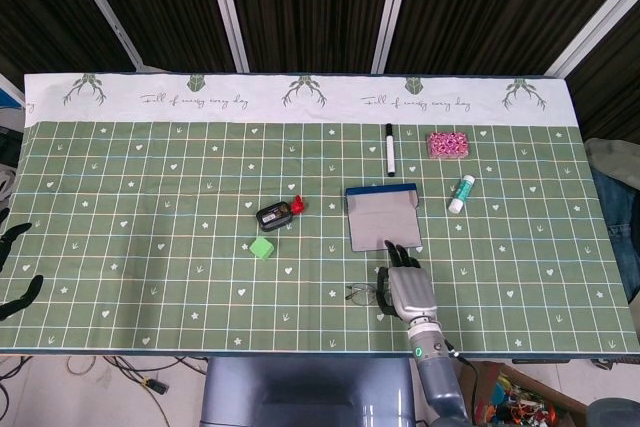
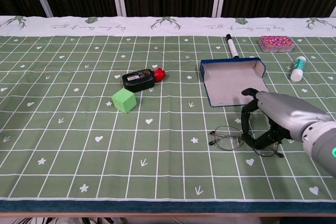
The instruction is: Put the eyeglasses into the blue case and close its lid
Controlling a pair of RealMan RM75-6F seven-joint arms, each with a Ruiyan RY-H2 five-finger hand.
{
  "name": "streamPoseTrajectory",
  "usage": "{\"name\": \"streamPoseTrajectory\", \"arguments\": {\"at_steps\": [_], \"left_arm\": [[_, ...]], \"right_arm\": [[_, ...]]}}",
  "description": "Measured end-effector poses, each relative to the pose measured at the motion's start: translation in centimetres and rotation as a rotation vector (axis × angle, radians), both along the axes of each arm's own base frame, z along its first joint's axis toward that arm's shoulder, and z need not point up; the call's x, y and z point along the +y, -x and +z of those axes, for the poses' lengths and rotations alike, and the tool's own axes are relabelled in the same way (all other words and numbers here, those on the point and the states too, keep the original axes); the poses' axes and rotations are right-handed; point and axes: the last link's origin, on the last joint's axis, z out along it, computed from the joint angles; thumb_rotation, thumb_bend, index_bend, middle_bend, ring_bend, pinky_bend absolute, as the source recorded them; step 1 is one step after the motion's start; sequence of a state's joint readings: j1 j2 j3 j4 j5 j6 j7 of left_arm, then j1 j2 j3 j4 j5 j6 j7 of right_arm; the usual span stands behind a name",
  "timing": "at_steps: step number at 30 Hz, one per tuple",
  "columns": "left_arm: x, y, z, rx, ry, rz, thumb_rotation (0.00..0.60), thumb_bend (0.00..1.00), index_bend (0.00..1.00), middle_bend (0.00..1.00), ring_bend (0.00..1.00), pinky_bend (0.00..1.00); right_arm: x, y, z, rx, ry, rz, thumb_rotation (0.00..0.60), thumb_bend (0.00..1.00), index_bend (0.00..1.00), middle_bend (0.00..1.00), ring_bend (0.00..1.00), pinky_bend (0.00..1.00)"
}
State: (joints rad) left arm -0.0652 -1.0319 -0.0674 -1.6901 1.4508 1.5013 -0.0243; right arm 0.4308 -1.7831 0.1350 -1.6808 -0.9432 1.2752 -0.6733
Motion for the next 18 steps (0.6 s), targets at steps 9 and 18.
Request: {"name": "streamPoseTrajectory", "arguments": {"at_steps": [9, 18], "left_arm": [[0.0, 0.0, 0.0, -0.001, -0.001, 0.002, 0.600, 0.32, 0.15, 0.00, 0.00, 0.00], [0.0, 0.0, 0.1, -0.003, -0.003, 0.002, 0.600, 0.32, 0.15, 0.00, 0.00, 0.00]], "right_arm": [[0.0, -0.1, 0.1, -0.004, -0.004, 0.004, 0.600, 0.51, 0.62, 0.02, 0.02, 0.20], [-0.9, -0.7, 1.7, -0.013, 0.014, 0.040, 0.600, 0.51, 0.63, 0.02, 0.02, 0.20]]}}
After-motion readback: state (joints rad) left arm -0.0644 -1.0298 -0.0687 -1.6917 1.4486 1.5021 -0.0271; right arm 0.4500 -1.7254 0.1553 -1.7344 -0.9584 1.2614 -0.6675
